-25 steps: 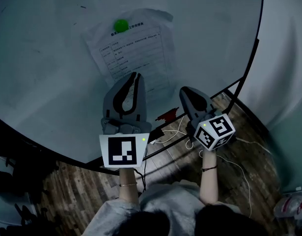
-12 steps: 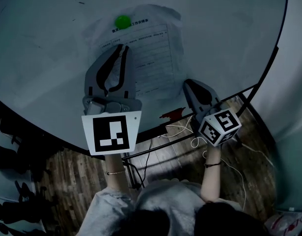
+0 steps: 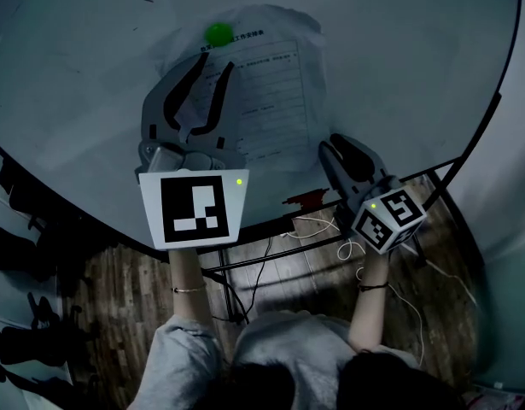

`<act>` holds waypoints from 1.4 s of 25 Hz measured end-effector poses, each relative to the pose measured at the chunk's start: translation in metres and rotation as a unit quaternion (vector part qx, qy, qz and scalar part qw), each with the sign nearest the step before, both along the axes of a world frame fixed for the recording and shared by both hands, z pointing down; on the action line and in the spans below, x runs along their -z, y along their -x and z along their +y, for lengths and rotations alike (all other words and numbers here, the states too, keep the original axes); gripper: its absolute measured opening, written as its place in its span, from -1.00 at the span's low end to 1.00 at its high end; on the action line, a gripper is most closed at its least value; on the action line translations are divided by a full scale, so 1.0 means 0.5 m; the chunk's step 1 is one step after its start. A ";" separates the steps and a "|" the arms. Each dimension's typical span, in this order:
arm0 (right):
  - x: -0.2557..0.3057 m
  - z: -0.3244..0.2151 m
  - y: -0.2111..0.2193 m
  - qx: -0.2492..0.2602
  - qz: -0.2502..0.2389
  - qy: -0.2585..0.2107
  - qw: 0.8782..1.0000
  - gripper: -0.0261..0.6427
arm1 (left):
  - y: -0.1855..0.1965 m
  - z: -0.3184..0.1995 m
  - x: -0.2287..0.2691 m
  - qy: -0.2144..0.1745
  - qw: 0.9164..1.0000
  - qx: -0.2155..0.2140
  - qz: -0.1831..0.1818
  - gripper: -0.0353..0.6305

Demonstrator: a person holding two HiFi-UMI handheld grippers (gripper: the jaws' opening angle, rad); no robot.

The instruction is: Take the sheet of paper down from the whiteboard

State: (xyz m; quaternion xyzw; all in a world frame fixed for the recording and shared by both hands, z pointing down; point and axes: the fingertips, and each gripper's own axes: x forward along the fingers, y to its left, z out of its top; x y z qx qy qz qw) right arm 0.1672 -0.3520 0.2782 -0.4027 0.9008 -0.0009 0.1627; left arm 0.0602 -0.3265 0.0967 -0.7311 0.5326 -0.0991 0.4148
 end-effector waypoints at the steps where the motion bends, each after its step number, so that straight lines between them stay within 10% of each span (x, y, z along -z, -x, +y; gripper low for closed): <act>1: 0.001 -0.001 0.000 0.004 -0.003 0.001 1.000 -0.66 | 0.000 -0.003 0.006 -0.003 1.000 0.007 -0.007 -0.64; 18: -0.005 -0.008 0.026 0.065 0.000 0.020 0.998 -0.57 | -0.028 -0.058 0.028 0.002 0.989 0.081 -0.125 -0.46; 35: 0.001 -0.012 0.061 0.085 0.021 0.004 0.996 -0.83 | -0.034 -0.067 0.031 -0.014 0.983 0.091 -0.156 -0.46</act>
